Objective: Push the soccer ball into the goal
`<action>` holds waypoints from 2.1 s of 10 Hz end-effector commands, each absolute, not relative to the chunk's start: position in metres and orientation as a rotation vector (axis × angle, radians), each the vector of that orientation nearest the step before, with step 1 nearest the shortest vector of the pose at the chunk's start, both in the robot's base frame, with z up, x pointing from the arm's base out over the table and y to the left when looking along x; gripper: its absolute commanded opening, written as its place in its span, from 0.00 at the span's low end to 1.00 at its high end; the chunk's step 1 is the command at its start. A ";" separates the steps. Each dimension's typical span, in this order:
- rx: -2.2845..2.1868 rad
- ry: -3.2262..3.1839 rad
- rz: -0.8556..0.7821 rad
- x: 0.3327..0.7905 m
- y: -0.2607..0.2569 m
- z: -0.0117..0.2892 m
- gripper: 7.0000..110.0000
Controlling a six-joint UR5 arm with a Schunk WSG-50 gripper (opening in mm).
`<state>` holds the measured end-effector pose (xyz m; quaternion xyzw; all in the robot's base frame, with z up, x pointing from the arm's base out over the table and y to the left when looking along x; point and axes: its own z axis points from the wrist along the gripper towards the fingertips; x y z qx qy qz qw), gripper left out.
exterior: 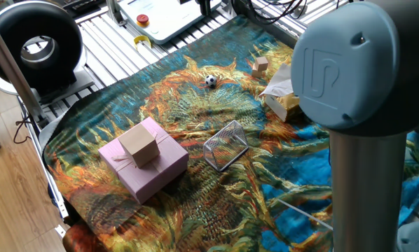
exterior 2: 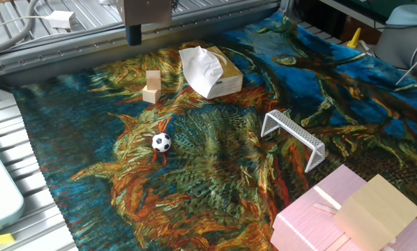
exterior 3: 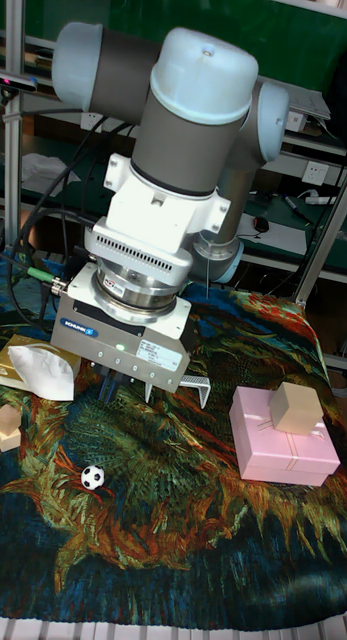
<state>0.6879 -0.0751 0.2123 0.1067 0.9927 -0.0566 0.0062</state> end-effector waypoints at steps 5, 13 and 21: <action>0.310 3.171 -0.183 0.673 -0.074 0.213 0.00; 0.355 3.091 -0.201 0.691 -0.080 0.213 0.00; 0.341 3.139 -0.200 0.691 -0.081 0.196 0.00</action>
